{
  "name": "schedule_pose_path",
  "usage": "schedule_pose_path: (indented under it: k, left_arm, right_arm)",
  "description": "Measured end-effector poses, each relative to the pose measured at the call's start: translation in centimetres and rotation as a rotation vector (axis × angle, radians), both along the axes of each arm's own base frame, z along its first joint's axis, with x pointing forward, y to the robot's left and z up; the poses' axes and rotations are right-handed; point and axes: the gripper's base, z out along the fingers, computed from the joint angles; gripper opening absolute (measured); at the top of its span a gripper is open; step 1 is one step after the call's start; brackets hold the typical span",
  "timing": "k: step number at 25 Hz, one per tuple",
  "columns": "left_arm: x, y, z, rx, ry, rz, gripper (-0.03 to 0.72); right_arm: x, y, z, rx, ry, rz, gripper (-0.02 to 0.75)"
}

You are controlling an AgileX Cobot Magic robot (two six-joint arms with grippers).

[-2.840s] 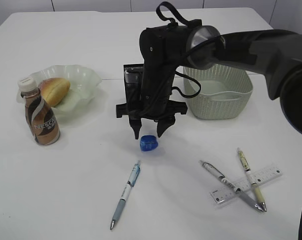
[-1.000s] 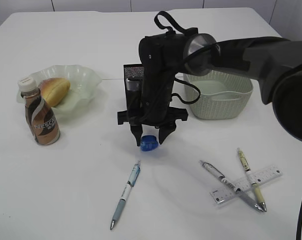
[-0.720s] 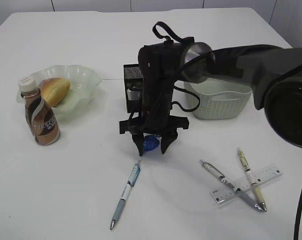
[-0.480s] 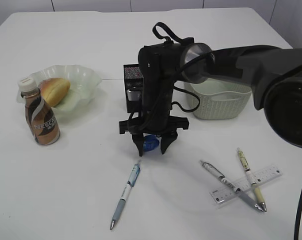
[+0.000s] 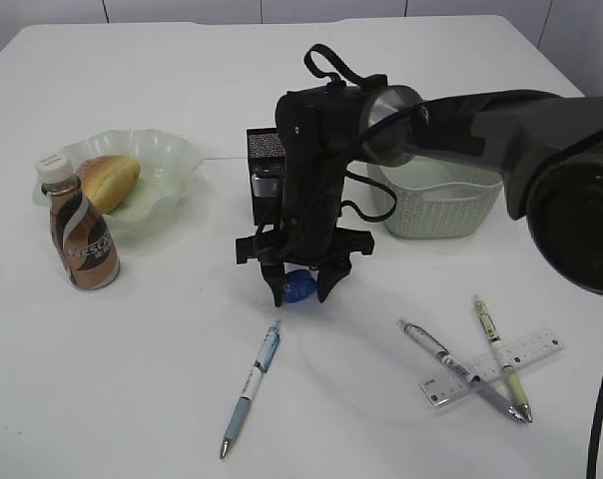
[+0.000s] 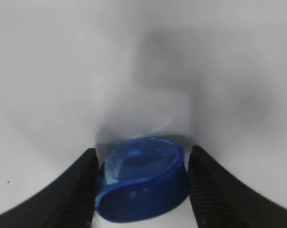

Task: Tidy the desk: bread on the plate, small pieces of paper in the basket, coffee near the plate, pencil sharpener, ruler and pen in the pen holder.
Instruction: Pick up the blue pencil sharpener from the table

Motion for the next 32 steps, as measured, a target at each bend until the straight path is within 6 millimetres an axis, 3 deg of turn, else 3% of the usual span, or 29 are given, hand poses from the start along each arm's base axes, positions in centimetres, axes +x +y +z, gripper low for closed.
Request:
schedule_pose_path:
  k: [12,17,25,32]
  left_arm:
    - [0.0,0.0,0.0,0.001,0.0,0.0,0.416]
    - [0.0,0.0,0.0,0.004,-0.001,-0.001,0.416]
    - [0.0,0.1,0.0,0.008,-0.002,-0.001,0.416]
    - [0.0,0.1,0.0,0.01,-0.002,-0.002,0.416]
  right_arm:
    - [0.3,-0.1,0.0,-0.016,-0.03,0.017,0.438]
    - [0.3,-0.2,0.0,-0.02,-0.035,0.024,0.363]
    - [0.1,-0.3,0.1,-0.036,-0.006,0.03,0.354]
    - [0.8,0.1,1.9,-0.013,-0.053,0.062,0.354]
